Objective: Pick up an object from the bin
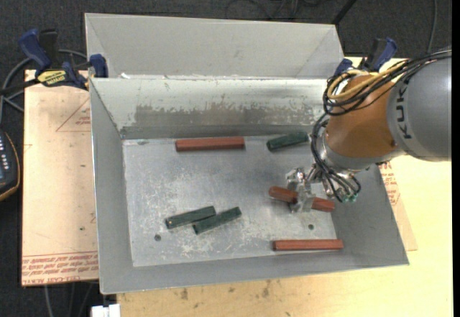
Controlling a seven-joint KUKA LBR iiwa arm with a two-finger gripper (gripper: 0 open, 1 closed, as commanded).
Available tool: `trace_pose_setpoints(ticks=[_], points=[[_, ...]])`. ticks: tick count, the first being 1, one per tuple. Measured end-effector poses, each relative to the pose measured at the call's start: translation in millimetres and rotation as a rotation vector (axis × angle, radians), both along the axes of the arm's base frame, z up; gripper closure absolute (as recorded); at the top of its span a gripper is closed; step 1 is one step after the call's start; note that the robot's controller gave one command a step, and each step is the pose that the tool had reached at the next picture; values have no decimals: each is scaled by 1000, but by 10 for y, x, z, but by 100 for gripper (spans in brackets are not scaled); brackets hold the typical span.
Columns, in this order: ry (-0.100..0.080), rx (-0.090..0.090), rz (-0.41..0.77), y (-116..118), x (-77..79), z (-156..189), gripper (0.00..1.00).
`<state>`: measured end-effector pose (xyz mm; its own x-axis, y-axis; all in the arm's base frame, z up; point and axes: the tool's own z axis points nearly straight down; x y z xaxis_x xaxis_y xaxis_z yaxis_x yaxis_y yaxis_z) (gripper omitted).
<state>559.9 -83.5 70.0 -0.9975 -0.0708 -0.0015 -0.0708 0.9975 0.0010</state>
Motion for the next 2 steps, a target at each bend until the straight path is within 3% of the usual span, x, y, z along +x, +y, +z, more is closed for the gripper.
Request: trace_pose_setpoints(ticks=[1,2], points=[[0,0,1,0,-1,-1,0],[0,0,1,1,1,2,100]])
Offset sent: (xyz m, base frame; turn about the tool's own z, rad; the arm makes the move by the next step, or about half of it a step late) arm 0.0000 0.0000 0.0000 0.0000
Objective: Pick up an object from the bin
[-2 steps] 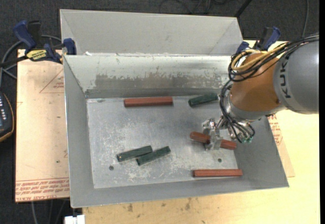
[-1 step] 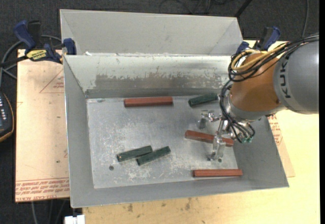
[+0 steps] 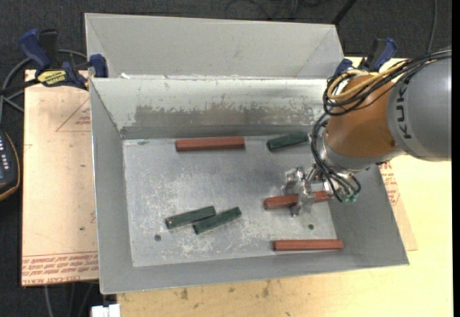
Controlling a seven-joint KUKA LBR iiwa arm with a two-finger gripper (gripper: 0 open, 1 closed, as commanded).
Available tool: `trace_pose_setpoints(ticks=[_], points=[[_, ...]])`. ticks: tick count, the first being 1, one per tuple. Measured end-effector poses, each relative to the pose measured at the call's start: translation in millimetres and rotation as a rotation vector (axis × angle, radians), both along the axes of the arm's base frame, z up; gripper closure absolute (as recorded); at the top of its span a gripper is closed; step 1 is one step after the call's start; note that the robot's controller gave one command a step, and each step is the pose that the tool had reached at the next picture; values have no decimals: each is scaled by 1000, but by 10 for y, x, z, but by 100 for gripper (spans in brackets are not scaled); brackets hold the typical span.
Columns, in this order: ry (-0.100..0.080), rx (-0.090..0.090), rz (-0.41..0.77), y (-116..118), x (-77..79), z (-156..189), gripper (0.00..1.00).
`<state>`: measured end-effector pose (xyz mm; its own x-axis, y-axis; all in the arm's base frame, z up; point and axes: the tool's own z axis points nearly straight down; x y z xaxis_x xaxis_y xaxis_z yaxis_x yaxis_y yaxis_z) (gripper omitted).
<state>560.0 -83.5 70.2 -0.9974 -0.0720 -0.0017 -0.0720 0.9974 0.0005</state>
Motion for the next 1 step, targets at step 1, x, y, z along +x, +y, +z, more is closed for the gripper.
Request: trace_pose_setpoints(ticks=[1], points=[[-5,-1,177,138,-440,976,100]])
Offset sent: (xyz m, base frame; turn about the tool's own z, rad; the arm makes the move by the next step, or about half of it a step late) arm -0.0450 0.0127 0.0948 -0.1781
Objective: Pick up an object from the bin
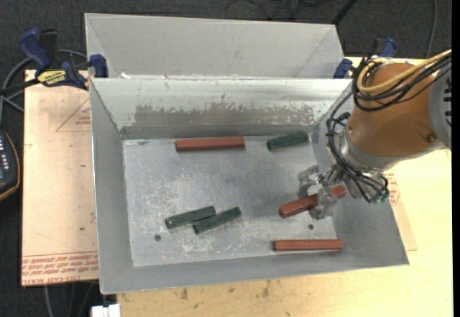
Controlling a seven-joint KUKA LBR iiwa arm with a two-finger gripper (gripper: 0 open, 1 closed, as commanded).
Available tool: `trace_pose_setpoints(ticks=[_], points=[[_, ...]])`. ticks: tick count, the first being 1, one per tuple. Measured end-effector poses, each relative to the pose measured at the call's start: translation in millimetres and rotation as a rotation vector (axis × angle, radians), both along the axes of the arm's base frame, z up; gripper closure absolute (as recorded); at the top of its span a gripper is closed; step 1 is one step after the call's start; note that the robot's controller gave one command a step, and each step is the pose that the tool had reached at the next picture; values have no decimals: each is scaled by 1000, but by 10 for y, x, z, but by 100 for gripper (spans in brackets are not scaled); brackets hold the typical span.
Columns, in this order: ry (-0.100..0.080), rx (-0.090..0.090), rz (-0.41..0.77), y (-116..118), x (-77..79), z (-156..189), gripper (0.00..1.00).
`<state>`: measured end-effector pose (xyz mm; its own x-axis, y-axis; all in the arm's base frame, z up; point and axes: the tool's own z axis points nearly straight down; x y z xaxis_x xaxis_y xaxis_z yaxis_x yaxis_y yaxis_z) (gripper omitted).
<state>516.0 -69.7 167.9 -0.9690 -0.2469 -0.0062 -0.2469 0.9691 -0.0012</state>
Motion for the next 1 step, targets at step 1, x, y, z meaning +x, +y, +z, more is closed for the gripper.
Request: trace_pose_setpoints(ticks=[1], points=[[-5,-2,-5,-44,-69,1215,100]])
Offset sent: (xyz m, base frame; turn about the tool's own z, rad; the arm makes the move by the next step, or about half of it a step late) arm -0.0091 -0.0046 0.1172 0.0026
